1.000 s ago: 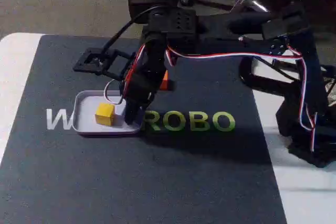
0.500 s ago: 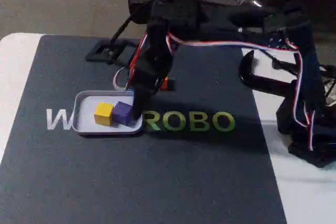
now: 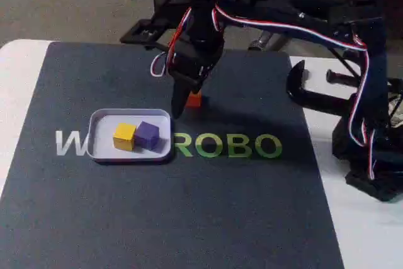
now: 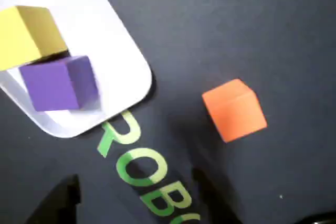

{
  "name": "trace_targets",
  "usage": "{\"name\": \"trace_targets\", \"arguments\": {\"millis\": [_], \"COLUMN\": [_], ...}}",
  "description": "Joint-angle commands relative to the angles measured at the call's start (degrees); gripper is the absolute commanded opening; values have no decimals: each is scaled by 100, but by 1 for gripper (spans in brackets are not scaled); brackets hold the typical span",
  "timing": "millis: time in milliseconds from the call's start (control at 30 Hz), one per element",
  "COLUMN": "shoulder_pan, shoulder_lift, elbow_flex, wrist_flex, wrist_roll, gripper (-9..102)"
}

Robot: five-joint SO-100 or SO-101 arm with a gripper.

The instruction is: Move blocks one by one until all three blocks are in the tray.

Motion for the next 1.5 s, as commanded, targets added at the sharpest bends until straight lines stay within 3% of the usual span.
{"name": "trace_targets", "arguments": {"millis": [0,167,467,800,1033,1467], "shoulder_pan": [105,211,589,993,1063,1239], "shoulder_lift": [334,-97,-809,-580,-738,-1327], "elbow_flex": [-281,-800,-1617,-1564,-1556,-1793], "wrist_flex": [-35,-44,35,729,826,817], "wrist_roll": [62,448,563,-316,-861,-2004], "gripper": [18,13,13,18,24,25]}}
